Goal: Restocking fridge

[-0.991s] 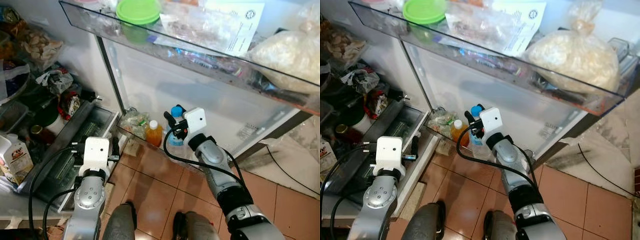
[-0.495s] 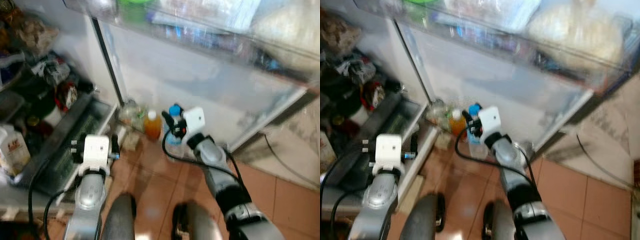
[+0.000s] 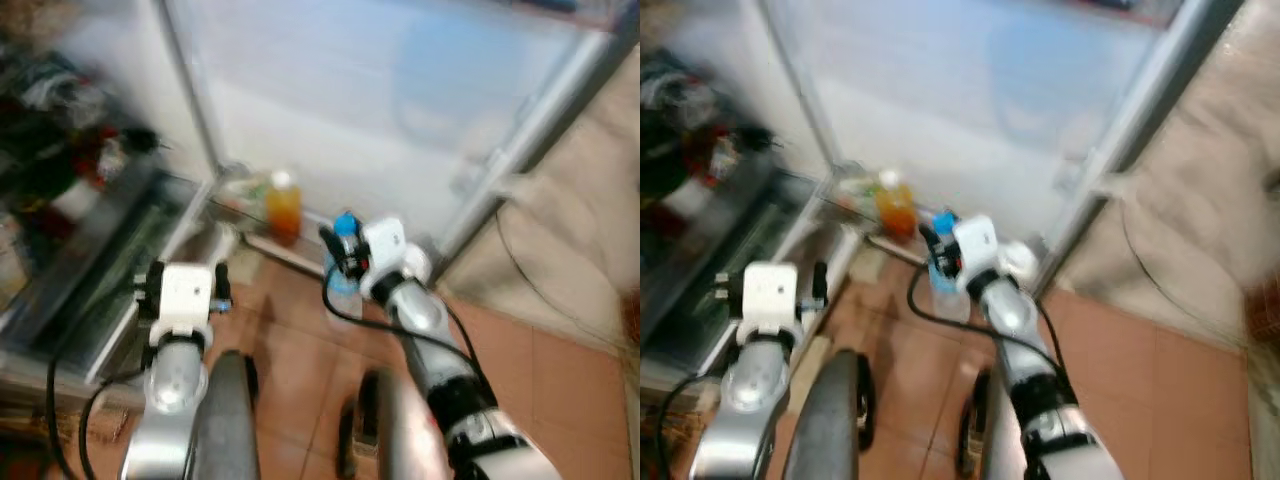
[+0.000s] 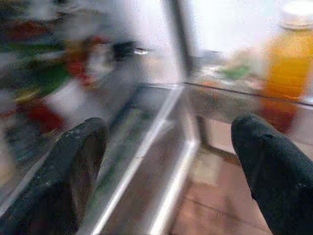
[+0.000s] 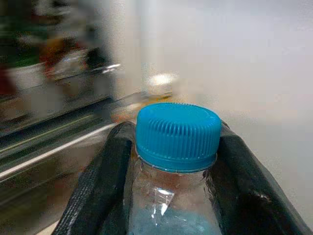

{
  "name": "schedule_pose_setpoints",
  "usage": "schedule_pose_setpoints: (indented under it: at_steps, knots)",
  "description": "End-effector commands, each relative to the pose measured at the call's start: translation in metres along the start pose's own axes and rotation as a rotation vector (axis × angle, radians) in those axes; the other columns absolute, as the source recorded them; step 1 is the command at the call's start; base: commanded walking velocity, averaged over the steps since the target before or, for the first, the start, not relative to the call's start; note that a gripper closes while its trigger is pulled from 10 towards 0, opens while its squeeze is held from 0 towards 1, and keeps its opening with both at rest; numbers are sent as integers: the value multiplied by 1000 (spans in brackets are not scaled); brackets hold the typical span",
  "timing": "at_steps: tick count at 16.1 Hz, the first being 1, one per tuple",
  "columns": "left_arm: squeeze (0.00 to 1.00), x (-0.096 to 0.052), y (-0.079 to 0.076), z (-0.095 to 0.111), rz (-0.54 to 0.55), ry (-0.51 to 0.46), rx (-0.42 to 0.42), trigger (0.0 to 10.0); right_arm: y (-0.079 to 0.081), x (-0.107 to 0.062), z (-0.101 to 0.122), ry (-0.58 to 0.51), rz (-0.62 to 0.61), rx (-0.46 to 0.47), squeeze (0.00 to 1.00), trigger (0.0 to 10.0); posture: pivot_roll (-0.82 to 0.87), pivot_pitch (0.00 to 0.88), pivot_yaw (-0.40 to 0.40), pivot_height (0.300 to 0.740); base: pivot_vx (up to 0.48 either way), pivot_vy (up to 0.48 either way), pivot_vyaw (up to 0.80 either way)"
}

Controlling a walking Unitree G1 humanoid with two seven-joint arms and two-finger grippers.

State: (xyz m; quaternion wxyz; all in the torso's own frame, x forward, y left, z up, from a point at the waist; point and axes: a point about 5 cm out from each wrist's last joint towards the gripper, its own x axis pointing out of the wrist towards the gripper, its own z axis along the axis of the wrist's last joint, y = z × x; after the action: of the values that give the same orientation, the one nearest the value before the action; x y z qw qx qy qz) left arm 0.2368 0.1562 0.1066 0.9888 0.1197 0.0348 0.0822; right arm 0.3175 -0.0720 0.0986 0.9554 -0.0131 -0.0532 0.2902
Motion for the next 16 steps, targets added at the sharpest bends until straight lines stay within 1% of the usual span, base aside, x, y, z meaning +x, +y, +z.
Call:
schedule_pose_setpoints:
  at_steps: [1, 2, 3, 4, 5, 6, 7, 8, 11, 14, 15, 16]
  knots:
    - [0, -5, 1, -13, 7, 62, 6, 10000, 7, 3, 6, -25, 29, -1, 0, 10000, 190, 220, -38, 639, 0, 0, 0]
    - [0, -6, 2, -13, 12, 66, 1, 10000, 9, 5, 6, -17, 37, -16, 0, 10000, 190, 222, -39, 639, 0, 0, 0]
    - [0, -6, 3, -14, 13, 65, 0, 10000, 12, 6, 7, -25, 43, 10, 0, 10000, 190, 222, -39, 639, 0, 0, 0]
    - [0, -6, 3, -13, 13, 63, -1, 10000, 18, 8, 11, -71, 71, 128, 0, 10000, 188, 224, -39, 639, 0, 0, 0]
    - [0, -6, 3, -13, 14, 61, -3, 10000, 20, 9, 17, -120, 97, 104, 0, 10000, 188, 224, -39, 639, 0, 0, 0]
    - [0, -6, 3, -13, 14, 58, -3, 10000, 22, 10, 22, -135, 119, 97, 0, 10000, 188, 224, -39, 639, 270, 0, 0]
    - [0, -5, 2, -12, 13, 55, -5, 10000, 24, 11, 33, -195, 154, 148, 0, 10000, 188, 224, -39, 639, 289, 0, 0]
    - [0, -4, 1, -12, 11, 53, -6, 10000, 25, 12, 46, -254, 179, 172, 0, 10000, 180, 224, -37, 639, 292, 0, 0]
    - [0, -3, 0, -11, 6, 49, -10, 10000, 22, 17, 61, -311, 170, 178, 0, 10000, 177, 223, -37, 639, 291, 0, 0]
    - [0, -2, -1, -11, 7, 49, -17, 10000, 8, 20, 78, -365, 128, 123, 0, 10000, 174, 221, -38, 639, 0, 0, 0]
    - [0, -2, -2, -10, -2, 37, -6, 10000, 3, 20, 82, -375, 112, 104, 0, 10000, 174, 221, -39, 639, 0, 0, 0]
    - [0, -2, -2, -12, 2, 49, -9, 10000, -3, 20, 85, -377, 93, 67, 0, 10000, 174, 221, -41, 639, 0, 0, 0]
